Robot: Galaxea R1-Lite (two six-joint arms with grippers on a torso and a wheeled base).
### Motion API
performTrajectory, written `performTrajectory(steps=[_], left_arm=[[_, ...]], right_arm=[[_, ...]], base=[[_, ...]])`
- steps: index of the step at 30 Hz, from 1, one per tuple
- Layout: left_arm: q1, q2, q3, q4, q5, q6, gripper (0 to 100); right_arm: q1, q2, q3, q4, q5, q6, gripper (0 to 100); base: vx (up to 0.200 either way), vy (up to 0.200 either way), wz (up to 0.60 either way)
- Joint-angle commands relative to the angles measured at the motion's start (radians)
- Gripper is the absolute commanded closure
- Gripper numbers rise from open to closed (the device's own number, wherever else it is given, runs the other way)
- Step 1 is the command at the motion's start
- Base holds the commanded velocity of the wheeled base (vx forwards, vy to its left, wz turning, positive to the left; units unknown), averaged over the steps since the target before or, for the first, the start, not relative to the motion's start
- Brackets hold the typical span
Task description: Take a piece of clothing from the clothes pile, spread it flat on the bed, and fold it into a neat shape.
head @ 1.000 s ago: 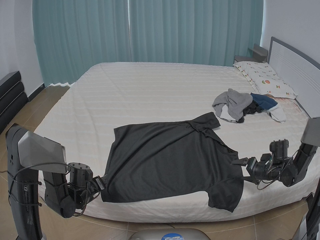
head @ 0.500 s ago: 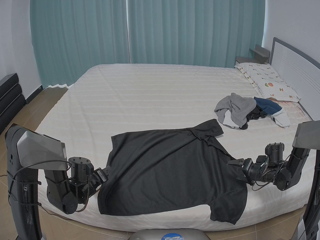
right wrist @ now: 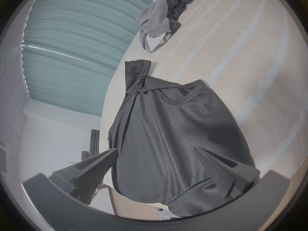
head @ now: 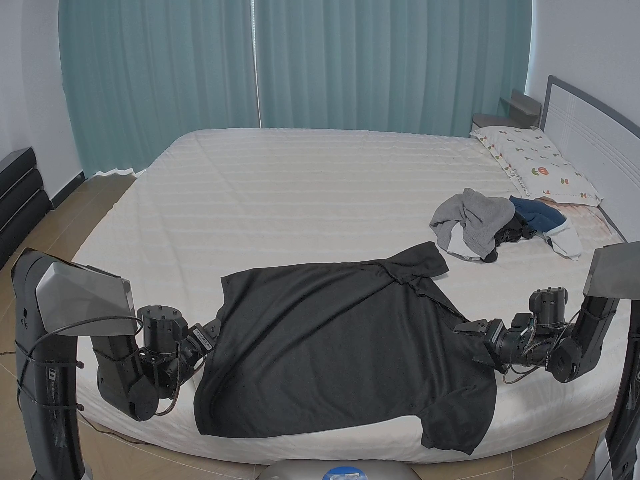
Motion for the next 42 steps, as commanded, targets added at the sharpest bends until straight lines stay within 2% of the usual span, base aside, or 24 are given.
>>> performTrajectory(steps=[1, 5, 12, 15, 21, 24, 25, 26, 29, 30, 32, 34, 37, 42], left_arm=[[0.015, 0.005, -0.016, -0.001, 0.0, -0.006, 0], [0.016, 0.018, -0.025, -0.002, 0.0, -0.007, 0], [0.016, 0.012, -0.069, -0.001, 0.0, -0.007, 0], [0.027, 0.02, -0.145, 0.018, -0.004, -0.007, 0], [0.041, 0.028, -0.33, 0.212, -0.022, -0.006, 0], [0.055, 0.071, -0.473, 0.324, -0.071, -0.006, 0], [0.055, 0.071, -0.473, 0.324, -0.071, -0.006, 0], [0.072, 0.107, -0.57, 0.406, -0.106, -0.006, 0], [0.081, 0.173, -0.701, 0.532, -0.143, -0.006, 0], [0.081, 0.173, -0.701, 0.532, -0.143, -0.006, 0], [0.102, 0.229, -0.839, 0.587, -0.155, -0.007, 0], [0.113, 0.262, -0.901, 0.624, -0.177, -0.009, 0], [0.115, 0.293, -0.959, 0.674, -0.175, -0.007, 0], [0.118, 0.321, -1.011, 0.682, -0.181, -0.007, 0]], right_arm=[[0.0, 0.002, 0.002, -0.002, 0.0, 0.0, 0], [0.0, 0.002, 0.002, -0.002, 0.0, 0.0, 0], [0.005, 0.002, 0.002, -0.002, 0.0, 0.0, 0], [0.006, 0.002, 0.002, -0.002, 0.0, 0.0, 0], [0.006, 0.005, 0.007, -0.002, -0.001, -0.001, 0], [0.008, 0.008, 0.019, -0.018, -0.001, -0.006, 0], [0.008, 0.008, 0.019, -0.018, -0.001, -0.006, 0], [0.011, 0.011, 0.028, -0.045, -0.001, -0.005, 0], [0.016, 0.034, 0.048, -0.098, -0.007, -0.008, 0], [0.016, 0.034, 0.048, -0.098, -0.007, -0.008, 0], [0.025, 0.057, 0.079, -0.18, -0.01, -0.009, 0], [0.026, 0.076, 0.094, -0.221, -0.014, -0.009, 0], [0.026, 0.088, 0.11, -0.265, -0.014, -0.011, 0], [0.026, 0.089, 0.11, -0.267, -0.014, -0.011, 0]], base=[[0.2, 0.0, 0.0], [0.2, 0.0, 0.0], [0.0, 0.0, 0.0], [0.0, 0.0, 0.0], [0.0, 0.0, 0.0], [0.0, 0.0, 0.0], [0.0, 0.0, 0.0], [0.0, 0.0, 0.0], [0.0, 0.0, 0.0], [0.0, 0.0, 0.0], [0.0, 0.0, 0.0], [0.0, 0.0, 0.0], [0.0, 0.0, 0.0], [0.0, 0.0, 0.0]])
